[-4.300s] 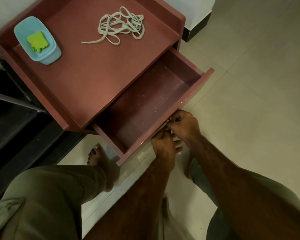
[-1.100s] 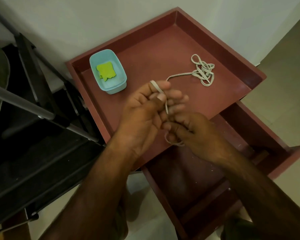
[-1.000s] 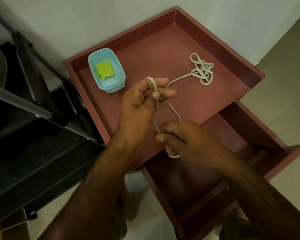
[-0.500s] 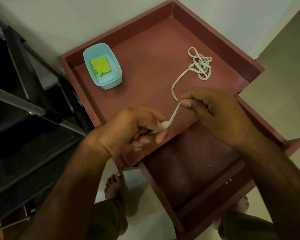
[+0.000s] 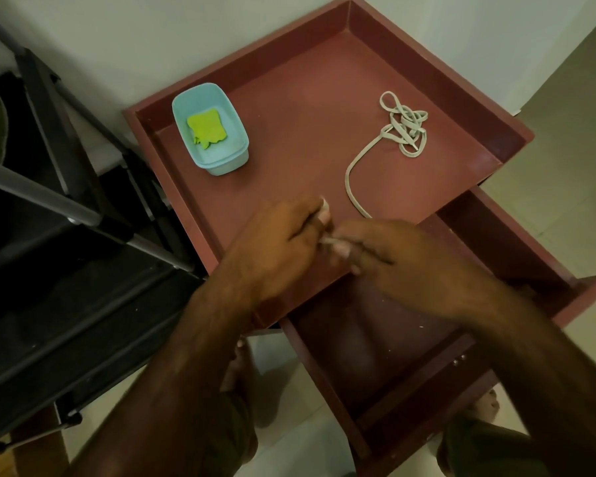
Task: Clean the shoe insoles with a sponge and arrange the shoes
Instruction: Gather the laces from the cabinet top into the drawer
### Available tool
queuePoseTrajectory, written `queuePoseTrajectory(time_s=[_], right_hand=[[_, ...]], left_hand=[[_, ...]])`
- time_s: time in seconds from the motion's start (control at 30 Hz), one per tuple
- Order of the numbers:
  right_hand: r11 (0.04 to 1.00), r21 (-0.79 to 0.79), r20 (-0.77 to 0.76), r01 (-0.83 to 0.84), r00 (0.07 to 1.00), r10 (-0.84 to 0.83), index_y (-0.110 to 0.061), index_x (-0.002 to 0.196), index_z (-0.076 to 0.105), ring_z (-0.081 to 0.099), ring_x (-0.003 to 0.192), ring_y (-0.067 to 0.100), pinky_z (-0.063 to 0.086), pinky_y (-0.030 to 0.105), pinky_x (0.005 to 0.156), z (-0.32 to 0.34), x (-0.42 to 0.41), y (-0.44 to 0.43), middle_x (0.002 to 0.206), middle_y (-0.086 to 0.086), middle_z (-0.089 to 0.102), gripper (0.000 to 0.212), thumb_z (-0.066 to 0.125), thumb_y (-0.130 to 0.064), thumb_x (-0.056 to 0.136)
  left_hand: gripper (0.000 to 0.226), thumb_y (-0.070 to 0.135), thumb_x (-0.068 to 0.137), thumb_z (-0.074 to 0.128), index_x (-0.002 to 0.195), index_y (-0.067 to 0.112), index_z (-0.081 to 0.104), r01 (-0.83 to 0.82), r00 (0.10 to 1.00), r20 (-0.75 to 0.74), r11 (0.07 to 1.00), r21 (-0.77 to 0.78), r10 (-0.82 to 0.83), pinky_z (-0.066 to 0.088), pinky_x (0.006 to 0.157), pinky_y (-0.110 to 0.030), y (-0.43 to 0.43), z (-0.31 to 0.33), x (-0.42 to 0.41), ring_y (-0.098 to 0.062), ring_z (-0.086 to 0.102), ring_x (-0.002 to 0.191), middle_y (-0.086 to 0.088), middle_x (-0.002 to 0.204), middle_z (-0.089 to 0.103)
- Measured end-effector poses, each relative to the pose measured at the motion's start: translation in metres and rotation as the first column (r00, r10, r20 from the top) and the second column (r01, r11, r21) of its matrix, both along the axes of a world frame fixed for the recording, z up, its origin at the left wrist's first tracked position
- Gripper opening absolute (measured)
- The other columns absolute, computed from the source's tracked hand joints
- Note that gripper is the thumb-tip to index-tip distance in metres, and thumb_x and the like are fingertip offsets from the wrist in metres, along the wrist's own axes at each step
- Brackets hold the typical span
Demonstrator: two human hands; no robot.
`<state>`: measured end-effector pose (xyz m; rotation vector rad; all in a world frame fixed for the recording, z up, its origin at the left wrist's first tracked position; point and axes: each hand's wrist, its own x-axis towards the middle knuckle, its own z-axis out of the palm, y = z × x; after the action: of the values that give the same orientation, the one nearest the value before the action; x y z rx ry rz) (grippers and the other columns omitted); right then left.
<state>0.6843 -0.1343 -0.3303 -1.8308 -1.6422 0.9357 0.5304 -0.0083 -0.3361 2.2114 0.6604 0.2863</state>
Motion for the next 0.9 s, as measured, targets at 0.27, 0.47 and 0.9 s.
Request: queuePoseTrajectory(time_s=[0.27,0.47,0.9], right_hand=[[0.953,0.294,0.477,0.078,0.852,-0.217,-0.026,0.105,0.070,0.054,0.090,0.021,0.038,0.038,0.078,-0.005,0.035,-0.005,0.095,-0.011,0.056,0.027,0.043,-0.029,0.099],[0.978,0.101,0.075,0.180,0.979,-0.188,-0.043,0.090,0.057,0.059,0.082,0.004,0.047,0.032,0.072,-0.011,0.022,-0.007,0.088,-0.014,0.060,0.034,0.051,-0.013,0.106],[0.986,0.148,0.211,0.083,0.971,-0.113,-0.034,0.094,0.057,0.049,0.092,0.003,0.037,0.027,0.077,-0.010,0.027,-0.012,0.090,-0.017,0.052,0.019,0.042,-0.032,0.104]], left_hand=[[0.030,0.027,0.093,0.054,0.071,0.006,0.060,0.173,0.942,0.015,0.445,-0.879,-0.336,0.024,0.040,-0.025,-0.005,0.030,-0.006,-0.012,0.029,0.037,-0.002,0.049,0.034],[0.034,0.017,0.109,0.033,0.093,0.005,0.061,0.408,0.792,0.521,0.358,-0.840,0.319,0.058,0.068,-0.035,-0.005,0.033,0.012,-0.026,0.069,0.071,-0.009,0.074,0.067],[0.041,0.034,0.095,0.055,0.068,0.003,0.059,0.107,0.950,-0.117,0.652,-0.750,-0.290,0.036,0.044,-0.025,0.000,0.016,-0.006,-0.019,0.038,0.038,-0.008,0.047,0.041]])
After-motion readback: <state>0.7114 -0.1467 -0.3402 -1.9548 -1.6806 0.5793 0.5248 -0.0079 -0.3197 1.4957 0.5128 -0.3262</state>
